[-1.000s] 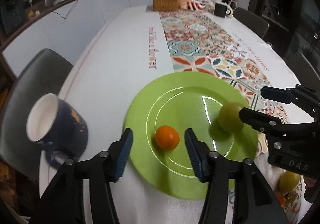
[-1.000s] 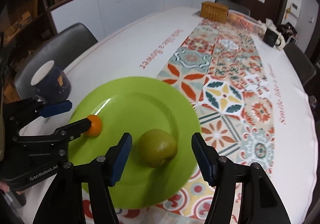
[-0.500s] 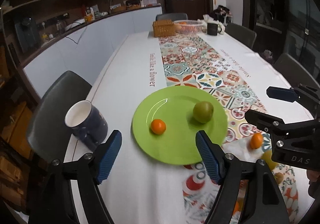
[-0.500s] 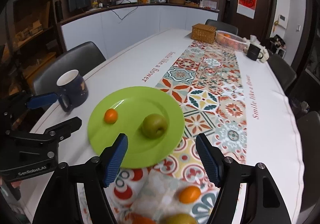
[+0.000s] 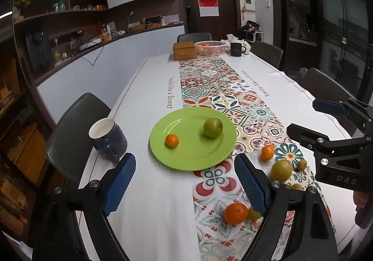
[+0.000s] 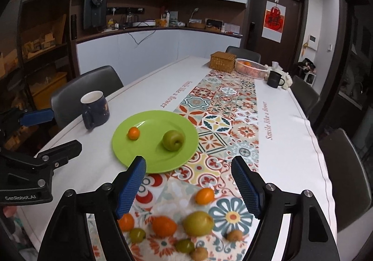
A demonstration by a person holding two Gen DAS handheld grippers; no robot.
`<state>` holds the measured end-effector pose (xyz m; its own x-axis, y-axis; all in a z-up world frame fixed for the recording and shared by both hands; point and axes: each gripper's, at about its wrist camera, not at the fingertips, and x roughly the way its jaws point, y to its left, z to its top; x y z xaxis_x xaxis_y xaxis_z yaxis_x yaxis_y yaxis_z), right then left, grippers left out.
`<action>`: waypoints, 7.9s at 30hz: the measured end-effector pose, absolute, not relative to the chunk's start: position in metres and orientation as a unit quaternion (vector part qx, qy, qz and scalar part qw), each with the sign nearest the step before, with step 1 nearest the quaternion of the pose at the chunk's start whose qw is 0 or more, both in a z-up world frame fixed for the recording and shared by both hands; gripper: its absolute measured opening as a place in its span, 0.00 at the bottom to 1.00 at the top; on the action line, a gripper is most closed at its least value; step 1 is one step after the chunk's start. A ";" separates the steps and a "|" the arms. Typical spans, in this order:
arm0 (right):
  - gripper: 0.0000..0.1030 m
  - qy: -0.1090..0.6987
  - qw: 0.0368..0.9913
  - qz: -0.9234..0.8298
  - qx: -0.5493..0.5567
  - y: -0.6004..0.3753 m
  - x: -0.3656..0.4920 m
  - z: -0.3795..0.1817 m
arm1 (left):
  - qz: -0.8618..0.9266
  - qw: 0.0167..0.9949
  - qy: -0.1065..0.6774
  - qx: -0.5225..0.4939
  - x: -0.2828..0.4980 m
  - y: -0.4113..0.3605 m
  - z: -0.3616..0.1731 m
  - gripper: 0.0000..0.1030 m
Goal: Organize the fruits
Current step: 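Withdraw both open grippers from the plate back toward the fruit cluster, then grasp a large orange with the left gripper while the right gripper grasps a brown kiwi, then lower the orange onto the green plate with the left gripper while the right gripper releases the kiwi there, then withdraw both open grippers from the plate back toward the fruit cluster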
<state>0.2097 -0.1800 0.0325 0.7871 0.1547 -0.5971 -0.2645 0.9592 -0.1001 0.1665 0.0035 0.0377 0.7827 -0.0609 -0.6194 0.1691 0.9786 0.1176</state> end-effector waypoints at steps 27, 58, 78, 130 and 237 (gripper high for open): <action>0.75 0.430 0.901 0.050 -0.031 -0.228 0.161 -0.044 | -0.099 0.906 0.384 0.149 0.136 -0.034 -0.044 0.90; 0.60 0.495 0.867 0.039 -0.038 -0.229 0.184 -0.099 | -0.151 0.874 0.444 0.128 0.171 -0.045 -0.101 0.80; 0.36 0.506 0.859 0.070 -0.028 -0.225 0.193 -0.112 | -0.182 0.859 0.471 0.085 0.183 -0.052 -0.113 0.41; 0.28 0.346 0.923 0.165 -0.042 -0.168 0.221 0.020 | -0.108 0.934 0.330 0.079 0.196 -0.003 0.024 0.41; 0.56 0.290 0.944 0.131 -0.087 -0.223 0.173 0.027 | -0.150 0.930 0.327 0.078 0.151 -0.046 0.026 0.74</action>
